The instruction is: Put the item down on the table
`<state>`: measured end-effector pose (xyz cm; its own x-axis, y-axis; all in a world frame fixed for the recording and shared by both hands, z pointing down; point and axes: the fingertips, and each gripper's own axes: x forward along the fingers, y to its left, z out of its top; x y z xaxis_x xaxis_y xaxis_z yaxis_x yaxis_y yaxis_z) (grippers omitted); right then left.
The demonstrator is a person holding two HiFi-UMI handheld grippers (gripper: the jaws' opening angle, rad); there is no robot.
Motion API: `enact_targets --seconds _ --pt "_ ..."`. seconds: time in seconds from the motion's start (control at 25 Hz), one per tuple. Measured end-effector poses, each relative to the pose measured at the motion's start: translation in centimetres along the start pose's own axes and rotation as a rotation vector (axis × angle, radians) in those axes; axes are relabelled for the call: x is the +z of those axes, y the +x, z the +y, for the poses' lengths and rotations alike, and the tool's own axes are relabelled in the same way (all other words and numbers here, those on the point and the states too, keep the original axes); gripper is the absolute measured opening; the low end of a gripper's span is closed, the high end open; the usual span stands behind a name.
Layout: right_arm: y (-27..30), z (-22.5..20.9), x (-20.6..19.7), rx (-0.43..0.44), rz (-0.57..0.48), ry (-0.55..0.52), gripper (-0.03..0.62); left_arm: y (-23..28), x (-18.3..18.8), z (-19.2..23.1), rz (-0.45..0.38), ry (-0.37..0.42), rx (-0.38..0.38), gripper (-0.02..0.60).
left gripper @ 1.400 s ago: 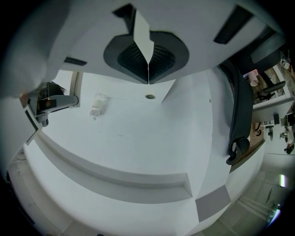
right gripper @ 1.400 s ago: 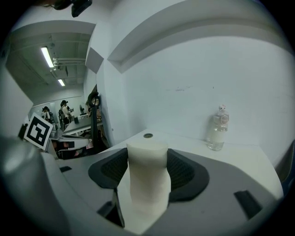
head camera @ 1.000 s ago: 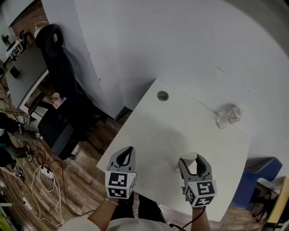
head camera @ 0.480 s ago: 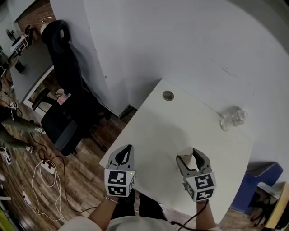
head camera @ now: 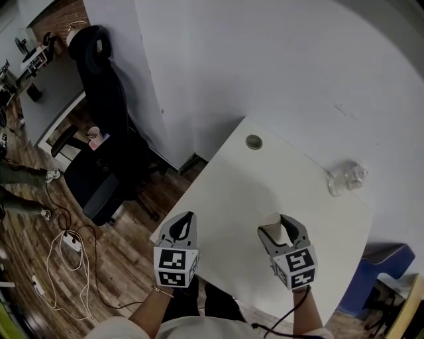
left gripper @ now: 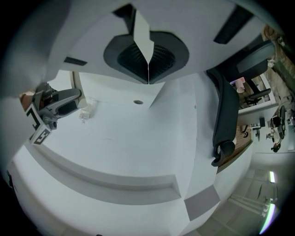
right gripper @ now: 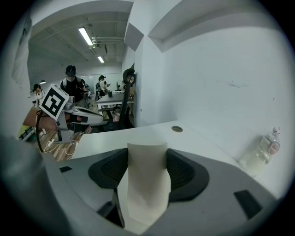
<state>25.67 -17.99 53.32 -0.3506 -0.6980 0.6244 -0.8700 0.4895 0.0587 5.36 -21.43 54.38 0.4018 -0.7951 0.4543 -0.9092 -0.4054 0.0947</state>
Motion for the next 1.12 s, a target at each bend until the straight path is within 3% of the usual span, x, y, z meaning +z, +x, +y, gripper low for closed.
enact_targets --seconds 0.4,1.12 --pt "2.6 1.5 0.4 0.11 0.04 -0.073 0.284 -0.4 -0.5 1.9 0.006 -0.015 0.034 0.021" --pt "6.7 3.3 -0.9 0.188 0.142 -0.18 0.282 -1.2 -2.2 4.0 0.028 -0.05 0.081 0.021"
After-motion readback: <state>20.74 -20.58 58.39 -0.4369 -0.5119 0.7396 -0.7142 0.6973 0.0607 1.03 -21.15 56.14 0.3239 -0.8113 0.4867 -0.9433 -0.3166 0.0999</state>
